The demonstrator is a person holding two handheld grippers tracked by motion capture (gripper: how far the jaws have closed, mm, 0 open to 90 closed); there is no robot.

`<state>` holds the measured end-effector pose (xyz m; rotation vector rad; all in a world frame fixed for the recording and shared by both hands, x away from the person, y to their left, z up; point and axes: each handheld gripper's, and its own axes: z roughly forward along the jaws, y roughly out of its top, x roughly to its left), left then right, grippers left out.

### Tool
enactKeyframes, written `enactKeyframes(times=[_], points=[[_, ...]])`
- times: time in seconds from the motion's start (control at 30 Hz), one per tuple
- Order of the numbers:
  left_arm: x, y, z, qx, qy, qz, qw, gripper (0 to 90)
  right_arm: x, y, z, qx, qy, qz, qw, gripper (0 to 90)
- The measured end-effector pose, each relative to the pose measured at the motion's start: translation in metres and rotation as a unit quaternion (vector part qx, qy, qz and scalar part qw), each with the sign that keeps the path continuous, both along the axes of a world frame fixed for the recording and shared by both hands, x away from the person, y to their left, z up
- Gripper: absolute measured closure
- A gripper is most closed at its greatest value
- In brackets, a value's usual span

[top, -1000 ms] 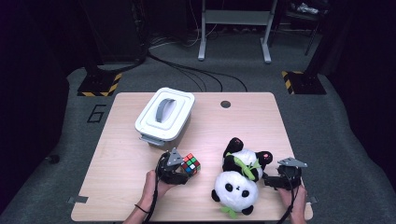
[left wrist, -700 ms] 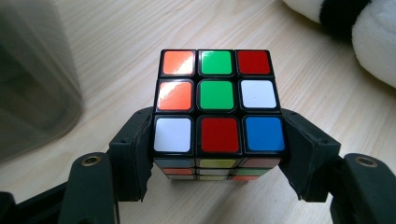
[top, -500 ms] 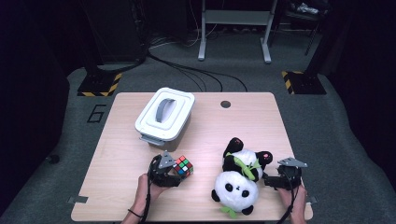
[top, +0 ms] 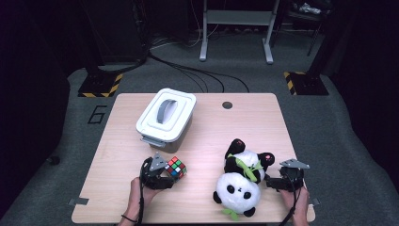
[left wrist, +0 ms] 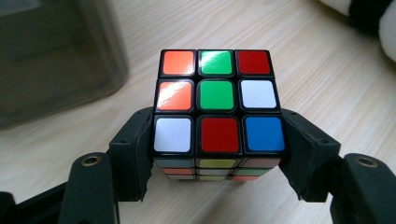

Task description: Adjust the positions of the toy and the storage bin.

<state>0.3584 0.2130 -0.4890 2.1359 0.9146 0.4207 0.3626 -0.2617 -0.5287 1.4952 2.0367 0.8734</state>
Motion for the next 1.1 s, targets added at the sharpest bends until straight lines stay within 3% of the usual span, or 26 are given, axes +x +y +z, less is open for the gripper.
enactKeyframes(times=[0.1,0.2,0.6,0.83,1.1], points=[[-0.001,0.008,0.000,0.003,-0.006,0.010,0.9999,34.5,0.000,0.000,0.000,0.000,0.000,0.000,1.0000,2.6],[-0.004,0.016,-0.001,0.000,0.003,0.019,0.9998,34.5,0.000,0.000,0.000,0.000,0.000,-0.001,1.0000,2.6],[-0.005,0.047,-0.003,-0.006,0.002,0.064,0.9979,34.5,0.000,0.000,0.000,0.000,0.000,-0.001,1.0000,2.6],[-0.003,0.066,-0.001,-0.014,-0.009,0.098,0.9950,34.5,0.000,0.000,0.000,0.000,0.000,-0.001,1.0000,2.6],[0.001,0.092,-0.001,-0.011,-0.006,0.134,0.9909,34.5,0.000,0.000,0.000,0.000,0.000,-0.002,1.0000,2.6]])
